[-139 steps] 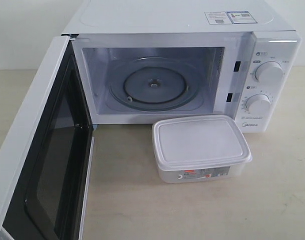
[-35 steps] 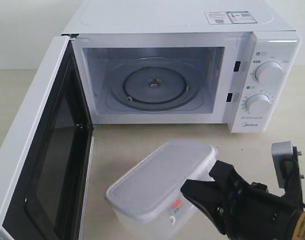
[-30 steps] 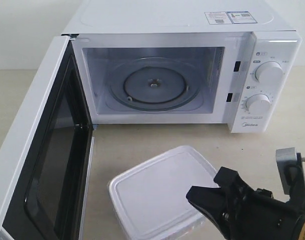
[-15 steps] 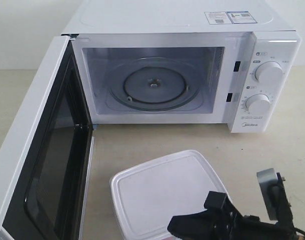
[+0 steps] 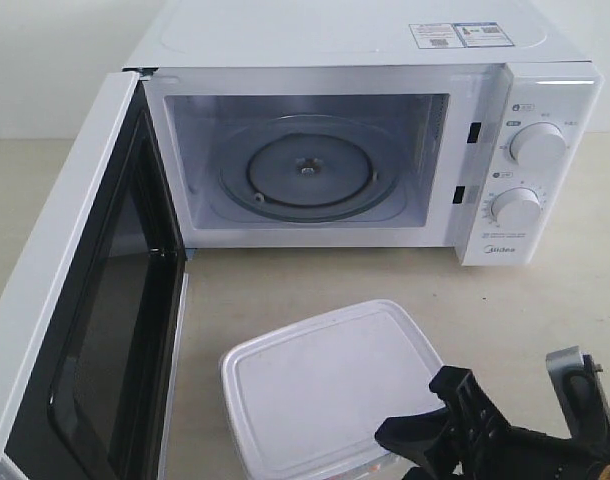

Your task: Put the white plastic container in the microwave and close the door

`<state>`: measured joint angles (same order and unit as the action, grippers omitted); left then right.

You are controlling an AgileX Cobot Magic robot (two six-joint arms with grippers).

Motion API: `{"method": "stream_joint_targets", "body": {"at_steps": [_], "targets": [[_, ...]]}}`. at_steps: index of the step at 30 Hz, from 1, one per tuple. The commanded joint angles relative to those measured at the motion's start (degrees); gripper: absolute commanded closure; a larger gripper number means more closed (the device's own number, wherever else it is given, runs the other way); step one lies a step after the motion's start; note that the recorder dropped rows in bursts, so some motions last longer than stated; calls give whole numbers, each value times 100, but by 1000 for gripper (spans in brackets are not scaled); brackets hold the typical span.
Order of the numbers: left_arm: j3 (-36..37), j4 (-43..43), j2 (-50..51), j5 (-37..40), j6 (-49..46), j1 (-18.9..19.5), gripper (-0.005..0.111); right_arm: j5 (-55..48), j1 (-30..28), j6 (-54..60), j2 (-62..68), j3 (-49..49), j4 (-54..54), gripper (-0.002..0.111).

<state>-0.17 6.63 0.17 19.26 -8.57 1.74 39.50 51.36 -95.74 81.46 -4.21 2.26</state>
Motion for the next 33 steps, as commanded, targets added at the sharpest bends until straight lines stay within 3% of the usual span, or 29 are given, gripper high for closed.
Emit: {"method": "stream_joint_targets", "body": {"at_steps": [1, 23, 33], "targets": [[17, -4, -17, -7, -43, -31, 102, -31, 9, 242, -25, 5, -355, 64], [17, -4, -17, -7, -43, -31, 102, -755, 9, 546, 181, -721, -772, 64], [17, -4, -17, -7, -43, -31, 102, 333, 17, 372, 929, -738, -772, 64]]}}
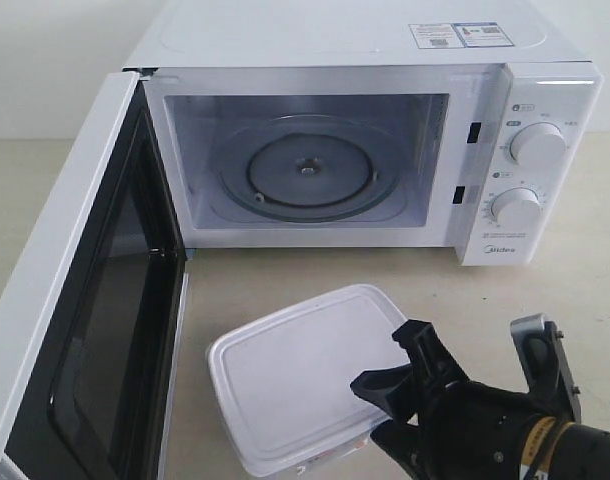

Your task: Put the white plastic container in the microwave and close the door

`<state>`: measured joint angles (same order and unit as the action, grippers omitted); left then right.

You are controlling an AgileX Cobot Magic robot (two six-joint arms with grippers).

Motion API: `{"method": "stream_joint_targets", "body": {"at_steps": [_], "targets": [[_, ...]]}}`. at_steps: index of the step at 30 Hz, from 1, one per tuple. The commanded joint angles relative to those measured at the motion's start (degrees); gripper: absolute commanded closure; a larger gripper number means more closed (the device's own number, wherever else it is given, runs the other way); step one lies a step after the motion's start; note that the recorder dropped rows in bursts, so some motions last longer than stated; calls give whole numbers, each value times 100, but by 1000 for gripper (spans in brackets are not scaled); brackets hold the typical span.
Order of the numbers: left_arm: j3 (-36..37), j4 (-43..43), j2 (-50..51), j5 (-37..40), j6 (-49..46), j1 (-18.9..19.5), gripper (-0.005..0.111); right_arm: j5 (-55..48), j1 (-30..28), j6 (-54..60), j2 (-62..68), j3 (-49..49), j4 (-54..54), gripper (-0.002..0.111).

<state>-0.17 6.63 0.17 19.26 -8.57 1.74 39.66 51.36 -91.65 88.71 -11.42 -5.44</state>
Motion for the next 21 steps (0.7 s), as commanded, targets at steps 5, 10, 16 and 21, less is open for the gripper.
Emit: {"method": "stream_joint_targets", "body": {"at_steps": [5, 10, 16, 21], "targets": [[17, -4, -17, -7, -43, -31, 102, 365, 17, -50, 359, -70, -90, 65], [17, -4, -17, -7, -43, -31, 102, 365, 17, 238, 397, -316, -158, 93], [17, -4, -17, -7, -43, -31, 102, 256, 17, 308, 397, -489, -158, 108], [17, -4, -17, -7, -43, -31, 102, 299, 17, 372, 386, -489, -171, 108]]}}
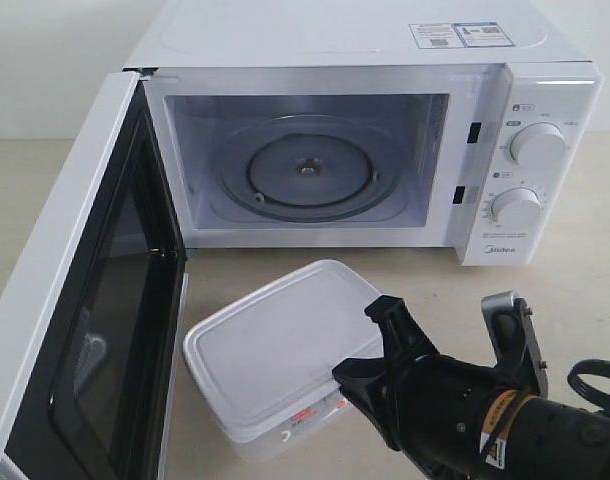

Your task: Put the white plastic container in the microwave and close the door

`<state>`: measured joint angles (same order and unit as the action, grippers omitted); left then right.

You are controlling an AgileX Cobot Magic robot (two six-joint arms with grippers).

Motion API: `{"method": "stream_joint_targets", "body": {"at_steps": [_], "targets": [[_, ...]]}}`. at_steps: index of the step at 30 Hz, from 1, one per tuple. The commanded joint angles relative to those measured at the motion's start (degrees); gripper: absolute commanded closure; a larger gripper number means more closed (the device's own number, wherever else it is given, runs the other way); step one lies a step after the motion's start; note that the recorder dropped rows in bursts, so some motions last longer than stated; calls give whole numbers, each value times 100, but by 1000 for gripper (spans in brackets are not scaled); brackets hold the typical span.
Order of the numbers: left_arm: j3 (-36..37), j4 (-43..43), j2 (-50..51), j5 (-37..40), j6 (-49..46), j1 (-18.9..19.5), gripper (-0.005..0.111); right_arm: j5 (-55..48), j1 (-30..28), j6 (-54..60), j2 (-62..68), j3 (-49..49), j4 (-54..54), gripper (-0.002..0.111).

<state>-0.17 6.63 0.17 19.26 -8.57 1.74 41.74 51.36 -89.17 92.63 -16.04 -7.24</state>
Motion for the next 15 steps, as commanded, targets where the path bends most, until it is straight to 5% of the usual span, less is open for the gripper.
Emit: {"method": "stream_joint_targets", "body": {"at_steps": [1, 15], "targets": [[17, -4, -17, -7, -43, -31, 102, 184, 17, 124, -6, -14, 9, 108], [17, -4, -17, -7, -43, -31, 102, 948, 17, 128, -126, 22, -16, 108]]}}
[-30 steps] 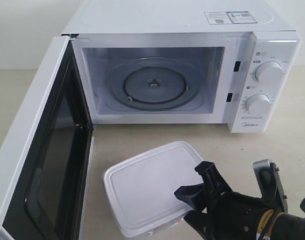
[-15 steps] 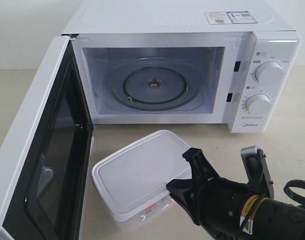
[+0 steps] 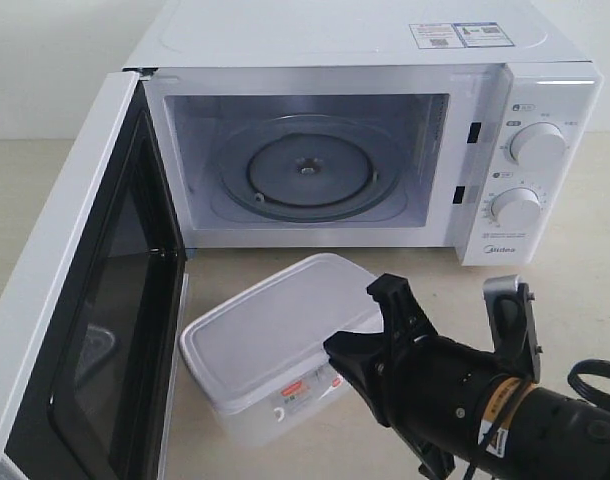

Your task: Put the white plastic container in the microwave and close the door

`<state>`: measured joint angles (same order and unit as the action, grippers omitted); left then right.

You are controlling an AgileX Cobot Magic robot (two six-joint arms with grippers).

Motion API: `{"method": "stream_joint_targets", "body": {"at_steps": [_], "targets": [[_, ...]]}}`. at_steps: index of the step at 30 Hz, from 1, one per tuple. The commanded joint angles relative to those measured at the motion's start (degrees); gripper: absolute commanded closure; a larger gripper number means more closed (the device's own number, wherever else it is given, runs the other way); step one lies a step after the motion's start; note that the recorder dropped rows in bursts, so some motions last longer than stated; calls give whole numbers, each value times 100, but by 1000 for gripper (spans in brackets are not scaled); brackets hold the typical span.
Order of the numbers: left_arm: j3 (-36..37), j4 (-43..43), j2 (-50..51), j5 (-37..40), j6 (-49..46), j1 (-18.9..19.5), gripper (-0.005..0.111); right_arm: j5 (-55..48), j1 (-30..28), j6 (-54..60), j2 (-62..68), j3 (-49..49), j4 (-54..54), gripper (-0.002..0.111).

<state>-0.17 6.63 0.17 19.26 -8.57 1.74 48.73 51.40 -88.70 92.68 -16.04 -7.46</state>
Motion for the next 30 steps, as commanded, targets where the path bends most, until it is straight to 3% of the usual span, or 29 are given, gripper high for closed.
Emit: {"method": "stream_joint_targets", "body": {"at_steps": [1, 6, 9, 13, 16, 22, 30], "targets": [[17, -4, -17, -7, -43, -31, 102, 195, 12, 80, -181, 54, -16, 108], [17, -4, -17, -7, -43, -31, 102, -406, -14, 653, -720, 584, -682, 108], [17, -4, -17, -7, -43, -31, 102, -427, -46, 506, -968, 758, -4, 108], [17, -4, -17, -7, -43, -31, 102, -721, 461, -99, -957, 573, 206, 108], [17, -4, -17, -7, -43, -31, 102, -952, 778, -112, -886, 395, 22, 96], [17, -4, -17, -7, -43, -31, 102, -1085, 991, -216, -523, 260, -331, 57], [17, -4, -17, -7, -43, -31, 102, -365, 974, -391, 322, -77, -706, 55]]}}
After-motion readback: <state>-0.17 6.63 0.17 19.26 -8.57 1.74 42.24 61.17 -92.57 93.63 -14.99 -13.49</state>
